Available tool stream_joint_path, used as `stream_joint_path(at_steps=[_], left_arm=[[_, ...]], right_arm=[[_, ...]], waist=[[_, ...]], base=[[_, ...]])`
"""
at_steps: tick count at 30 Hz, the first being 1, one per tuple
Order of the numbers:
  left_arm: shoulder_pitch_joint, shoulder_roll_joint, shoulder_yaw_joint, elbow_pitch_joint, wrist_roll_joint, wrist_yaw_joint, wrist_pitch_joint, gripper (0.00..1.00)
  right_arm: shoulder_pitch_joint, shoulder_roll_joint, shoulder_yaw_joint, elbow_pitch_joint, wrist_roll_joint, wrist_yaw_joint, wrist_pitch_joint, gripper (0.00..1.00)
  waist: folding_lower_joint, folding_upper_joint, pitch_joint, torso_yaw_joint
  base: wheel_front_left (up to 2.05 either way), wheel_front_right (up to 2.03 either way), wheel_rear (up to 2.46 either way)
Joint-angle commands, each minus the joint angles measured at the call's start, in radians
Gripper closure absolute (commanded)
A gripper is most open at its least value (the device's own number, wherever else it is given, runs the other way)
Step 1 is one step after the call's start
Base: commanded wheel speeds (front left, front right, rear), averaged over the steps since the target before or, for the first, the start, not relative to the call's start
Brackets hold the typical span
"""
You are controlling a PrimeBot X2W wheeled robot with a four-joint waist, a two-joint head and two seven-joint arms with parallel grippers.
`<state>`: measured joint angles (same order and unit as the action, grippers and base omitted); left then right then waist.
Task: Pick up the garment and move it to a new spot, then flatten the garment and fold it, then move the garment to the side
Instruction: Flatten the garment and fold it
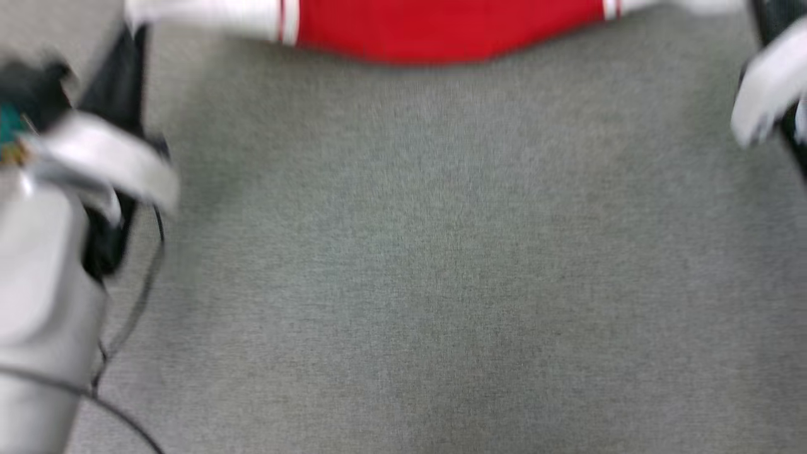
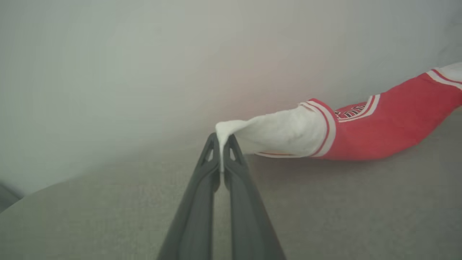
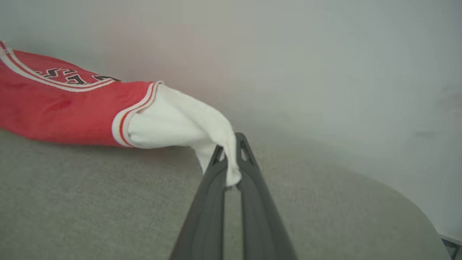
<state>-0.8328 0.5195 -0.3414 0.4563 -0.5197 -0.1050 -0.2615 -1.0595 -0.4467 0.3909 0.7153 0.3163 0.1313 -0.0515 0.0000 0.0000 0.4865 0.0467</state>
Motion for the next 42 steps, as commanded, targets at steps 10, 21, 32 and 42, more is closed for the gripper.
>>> stream_joint_path(at_steps=[10, 21, 32, 42], left_arm=[[0.477, 0.037, 0.004, -0.094, -0.01, 0.035, -0.005, 1.0], [0.76, 0.089, -0.01, -0.208, -0.037, 0.098, 0.052, 1.0], [0.999, 0.117, -0.015, -0.314, -0.1, 0.142, 0.111, 1.0], [1.01, 0.081, -0.068, -0.37, -0.135, 0.113, 0.173, 1.0]], right_arm=[[0.431, -0.19, 0.122, -0.192, 0.233, -0.001, 0.047, 1.0], [0.725, -0.29, 0.104, -0.307, 0.303, -0.001, 0.056, 1.0], [0.989, -0.354, 0.061, -0.474, 0.455, -0.001, 0.229, 1.0], [1.081, -0.319, -0.042, -0.51, 0.473, -0.001, 0.379, 0.0]], waist=[[0.0, 0.0, -0.224, -0.001], [0.0, 0.0, -0.338, -0.013], [0.0, 0.0, -0.401, -0.028], [0.0, 0.0, -0.397, -0.015]], base=[[0.0, 0.0, 0.0], [0.0, 0.0, 0.0], [0.0, 0.0, 0.0], [0.0, 0.0, 0.0]])
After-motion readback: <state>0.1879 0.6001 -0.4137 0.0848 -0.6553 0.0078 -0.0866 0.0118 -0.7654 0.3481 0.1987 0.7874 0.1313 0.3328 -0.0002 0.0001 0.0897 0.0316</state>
